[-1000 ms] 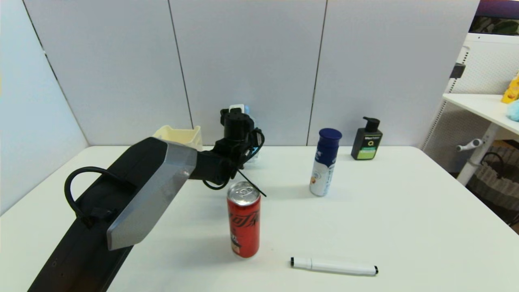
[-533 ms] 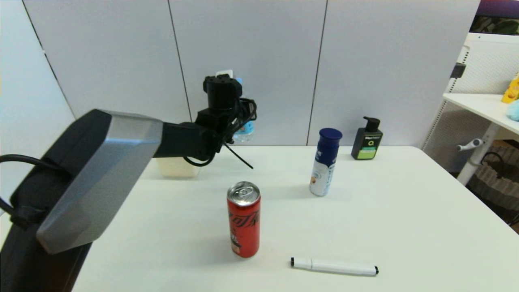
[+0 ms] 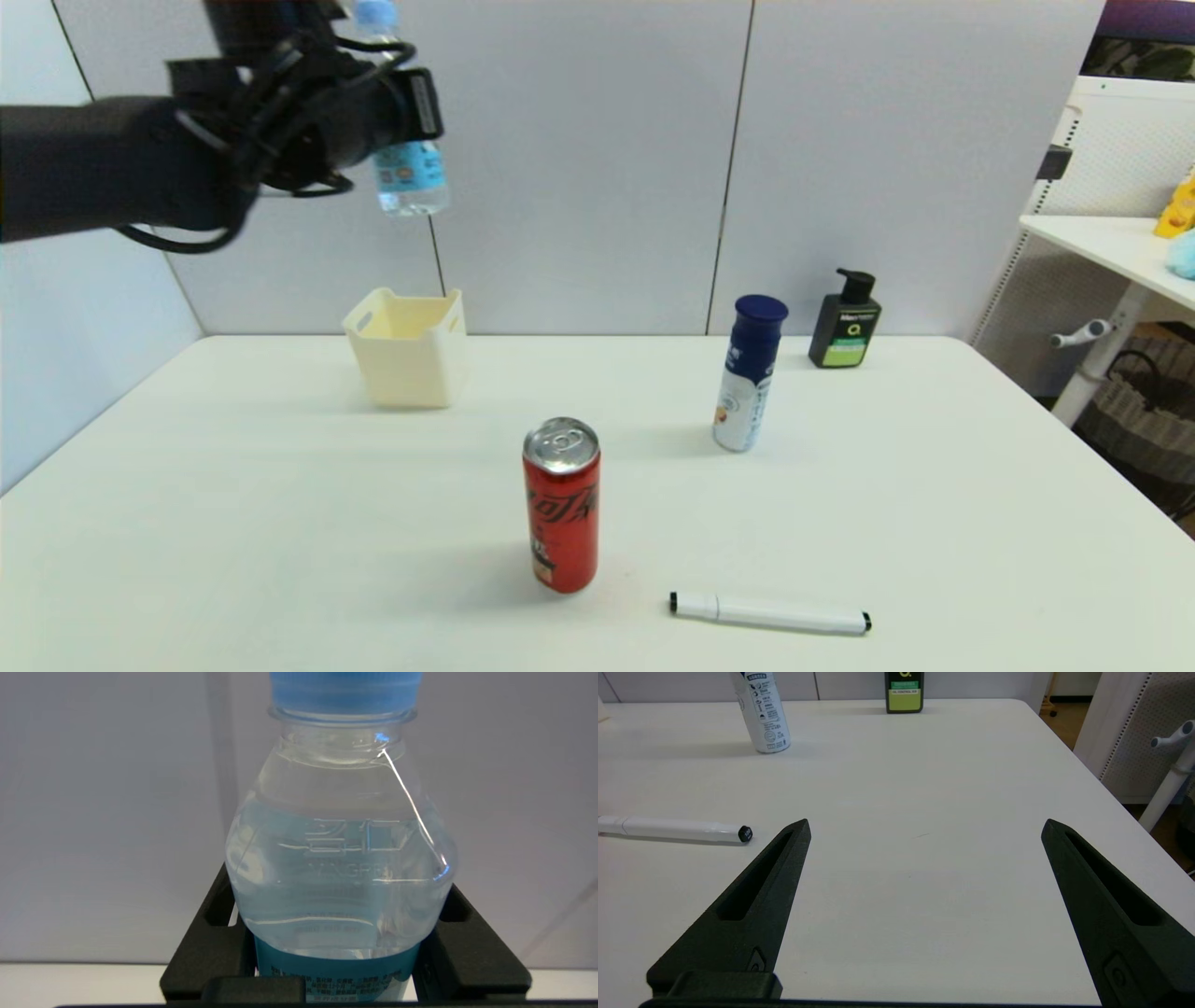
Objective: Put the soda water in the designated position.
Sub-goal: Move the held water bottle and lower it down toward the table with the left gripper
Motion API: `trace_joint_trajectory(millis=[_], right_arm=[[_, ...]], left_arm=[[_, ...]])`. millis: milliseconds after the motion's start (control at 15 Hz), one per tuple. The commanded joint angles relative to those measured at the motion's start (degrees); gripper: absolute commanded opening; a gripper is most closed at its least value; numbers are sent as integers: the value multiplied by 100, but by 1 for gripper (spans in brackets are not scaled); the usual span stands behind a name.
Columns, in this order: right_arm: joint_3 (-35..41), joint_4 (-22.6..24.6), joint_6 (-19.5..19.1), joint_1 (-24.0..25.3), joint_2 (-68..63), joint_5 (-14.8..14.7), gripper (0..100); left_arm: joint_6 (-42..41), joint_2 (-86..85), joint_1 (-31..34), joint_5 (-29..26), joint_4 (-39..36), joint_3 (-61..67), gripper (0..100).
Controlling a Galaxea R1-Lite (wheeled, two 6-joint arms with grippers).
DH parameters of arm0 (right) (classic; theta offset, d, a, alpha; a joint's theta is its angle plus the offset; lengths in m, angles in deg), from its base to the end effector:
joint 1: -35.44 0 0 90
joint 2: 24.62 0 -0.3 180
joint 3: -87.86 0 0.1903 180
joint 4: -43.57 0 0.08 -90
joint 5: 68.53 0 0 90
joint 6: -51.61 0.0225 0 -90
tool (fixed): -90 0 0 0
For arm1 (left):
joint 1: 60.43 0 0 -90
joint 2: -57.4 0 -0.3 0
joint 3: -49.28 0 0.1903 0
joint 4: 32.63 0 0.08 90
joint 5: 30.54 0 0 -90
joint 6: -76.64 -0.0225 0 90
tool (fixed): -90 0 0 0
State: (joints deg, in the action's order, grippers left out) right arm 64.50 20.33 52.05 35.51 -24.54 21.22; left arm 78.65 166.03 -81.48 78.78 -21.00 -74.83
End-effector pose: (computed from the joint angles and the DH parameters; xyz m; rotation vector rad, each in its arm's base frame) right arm -0.0229 -0.0001 0.0756 0.0077 -0.0035 -0.0031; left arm 0.3575 -0.1296 0.3419 -0.0583 -0.0625 -0.0313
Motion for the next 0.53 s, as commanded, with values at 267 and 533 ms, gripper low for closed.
trace_joint_trajectory(millis=[267,533], right_arm=[[0,4,0,1,-7,-2,100],[0,4,0,1,-7,-2,100]], left_arm=[[1,-1608,2044,-3549,532,986,0],[71,-1564,2571,-5949,-136,1892,0]])
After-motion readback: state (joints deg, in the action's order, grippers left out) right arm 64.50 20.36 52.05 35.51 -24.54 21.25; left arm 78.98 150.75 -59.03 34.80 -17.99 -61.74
